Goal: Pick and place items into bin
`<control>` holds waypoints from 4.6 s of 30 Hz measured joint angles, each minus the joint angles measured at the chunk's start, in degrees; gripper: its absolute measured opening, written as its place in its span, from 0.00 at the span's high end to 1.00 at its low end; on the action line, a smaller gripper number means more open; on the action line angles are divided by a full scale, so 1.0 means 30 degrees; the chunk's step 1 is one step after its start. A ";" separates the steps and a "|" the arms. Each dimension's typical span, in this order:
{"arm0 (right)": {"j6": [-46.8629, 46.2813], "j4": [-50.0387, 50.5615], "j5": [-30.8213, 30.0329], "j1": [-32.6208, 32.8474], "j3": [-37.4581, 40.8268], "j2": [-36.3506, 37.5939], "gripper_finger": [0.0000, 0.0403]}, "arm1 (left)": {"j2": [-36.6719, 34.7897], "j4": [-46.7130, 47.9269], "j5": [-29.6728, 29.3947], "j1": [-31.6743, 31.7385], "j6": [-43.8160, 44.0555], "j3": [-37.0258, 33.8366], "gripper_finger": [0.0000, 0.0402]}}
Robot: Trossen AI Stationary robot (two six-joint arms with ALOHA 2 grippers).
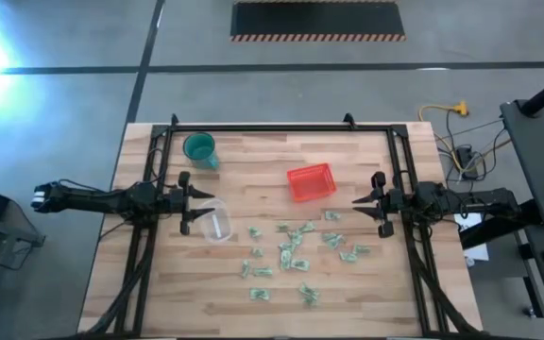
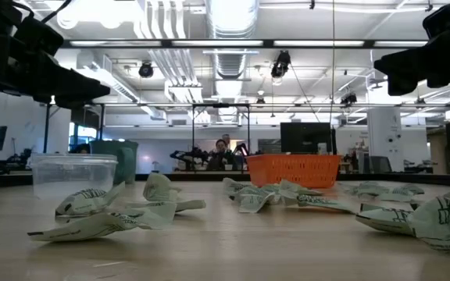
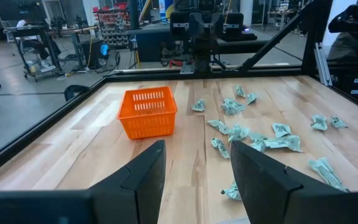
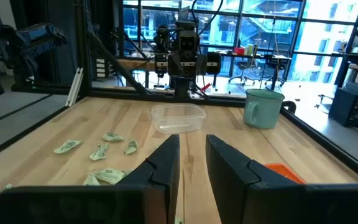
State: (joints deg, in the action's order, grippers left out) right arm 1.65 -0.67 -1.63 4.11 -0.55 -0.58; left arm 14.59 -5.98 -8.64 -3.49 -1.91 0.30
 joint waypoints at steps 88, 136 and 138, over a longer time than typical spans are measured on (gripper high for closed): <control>-0.2276 -0.3641 0.0007 0.0003 -0.0003 0.0000 0.83 | 0.0000 -0.2208 0.0417 0.0002 0.2388 0.0000 0.59; -0.3539 -0.5295 0.1994 0.0003 -0.0003 -0.7861 0.83 | 0.2583 -0.5564 -0.0108 0.0000 0.2391 0.0124 0.59; -0.2506 -0.5925 0.2015 0.0003 -0.0003 -0.7851 0.83 | 0.3201 -0.7026 0.1149 -0.0061 0.1662 0.0240 0.59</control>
State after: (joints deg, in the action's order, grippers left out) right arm -5.87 -18.44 4.42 4.12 -0.56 -24.13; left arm 24.19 -27.06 -5.20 -3.67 3.07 1.01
